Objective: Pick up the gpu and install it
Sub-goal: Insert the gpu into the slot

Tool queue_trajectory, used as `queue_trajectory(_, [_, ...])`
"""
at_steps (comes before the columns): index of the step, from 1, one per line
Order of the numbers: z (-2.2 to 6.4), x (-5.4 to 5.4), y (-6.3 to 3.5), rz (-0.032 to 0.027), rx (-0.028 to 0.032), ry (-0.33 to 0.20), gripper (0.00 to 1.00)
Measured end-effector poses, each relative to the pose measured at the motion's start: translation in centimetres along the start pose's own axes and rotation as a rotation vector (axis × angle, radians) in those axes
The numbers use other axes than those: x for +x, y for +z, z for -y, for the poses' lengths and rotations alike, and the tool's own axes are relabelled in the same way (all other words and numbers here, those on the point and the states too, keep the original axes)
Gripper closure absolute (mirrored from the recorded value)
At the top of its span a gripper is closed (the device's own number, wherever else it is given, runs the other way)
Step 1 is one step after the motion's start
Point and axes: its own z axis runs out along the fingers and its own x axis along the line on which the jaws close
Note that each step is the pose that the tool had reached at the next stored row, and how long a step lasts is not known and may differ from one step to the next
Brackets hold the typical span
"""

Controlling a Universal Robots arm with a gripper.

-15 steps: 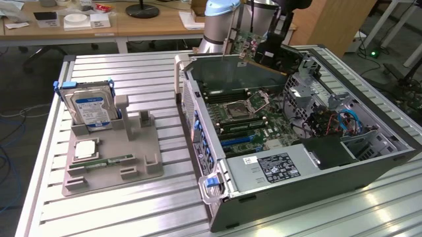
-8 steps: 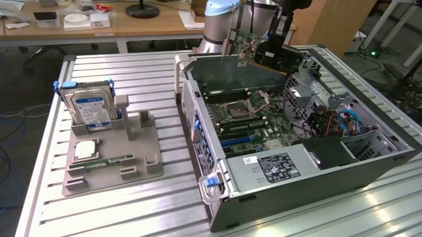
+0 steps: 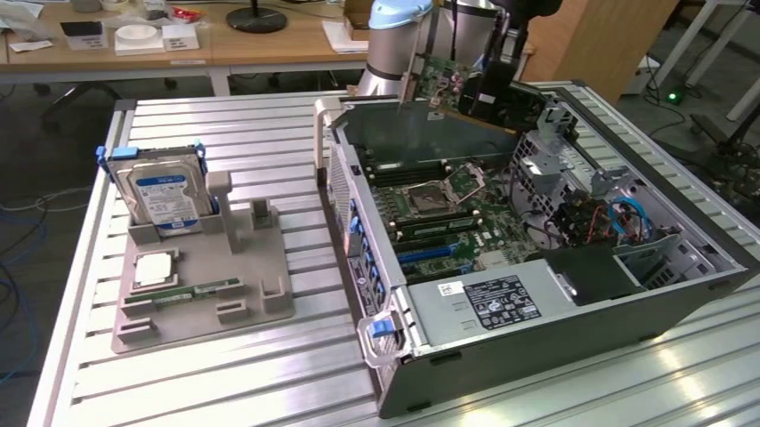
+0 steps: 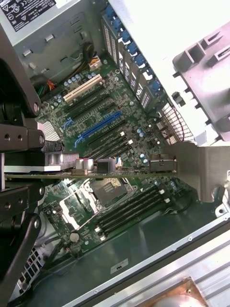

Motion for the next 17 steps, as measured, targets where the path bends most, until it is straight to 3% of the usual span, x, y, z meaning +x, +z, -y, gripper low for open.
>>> queue_trajectory(17, [0.01,-0.01,0.0,-0.0025,-0.0013,-0.121,0.72])
